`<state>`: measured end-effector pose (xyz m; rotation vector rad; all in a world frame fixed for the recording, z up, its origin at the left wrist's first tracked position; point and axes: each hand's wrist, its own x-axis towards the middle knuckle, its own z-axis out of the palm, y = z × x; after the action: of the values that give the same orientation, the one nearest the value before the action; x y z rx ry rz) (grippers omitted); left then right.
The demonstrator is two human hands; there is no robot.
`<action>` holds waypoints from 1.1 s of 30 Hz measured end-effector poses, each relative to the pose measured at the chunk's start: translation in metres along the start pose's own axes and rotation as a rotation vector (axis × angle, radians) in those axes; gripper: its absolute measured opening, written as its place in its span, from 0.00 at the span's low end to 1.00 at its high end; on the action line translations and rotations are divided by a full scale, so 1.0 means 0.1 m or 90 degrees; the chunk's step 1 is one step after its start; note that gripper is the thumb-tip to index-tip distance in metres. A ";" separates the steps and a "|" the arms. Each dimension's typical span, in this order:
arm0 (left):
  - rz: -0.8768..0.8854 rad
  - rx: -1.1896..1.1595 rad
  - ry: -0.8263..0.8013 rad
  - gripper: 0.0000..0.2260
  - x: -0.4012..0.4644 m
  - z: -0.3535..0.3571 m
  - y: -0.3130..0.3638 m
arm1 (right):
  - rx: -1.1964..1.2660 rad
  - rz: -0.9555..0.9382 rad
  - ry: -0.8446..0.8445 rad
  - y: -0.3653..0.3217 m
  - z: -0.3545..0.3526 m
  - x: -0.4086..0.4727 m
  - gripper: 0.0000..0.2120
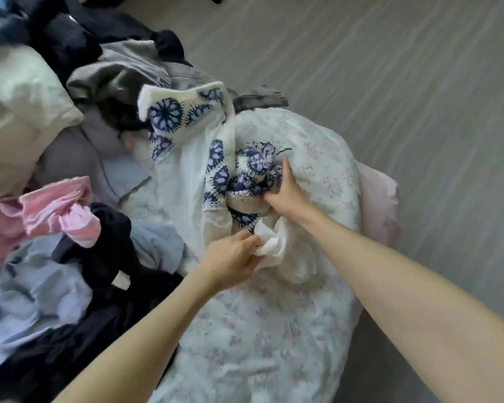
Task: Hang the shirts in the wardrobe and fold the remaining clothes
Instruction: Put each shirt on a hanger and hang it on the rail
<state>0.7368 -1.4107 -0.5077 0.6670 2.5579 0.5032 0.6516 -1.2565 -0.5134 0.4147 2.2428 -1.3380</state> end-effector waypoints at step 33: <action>0.310 -0.161 0.056 0.07 0.04 -0.87 3.93 | -0.226 0.033 0.284 1.12 -2.95 -4.11 0.29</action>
<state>0.8338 -1.1074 -0.2613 1.1972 2.3411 1.0148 0.9736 -0.9474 -0.2499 0.6866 2.7425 -0.8496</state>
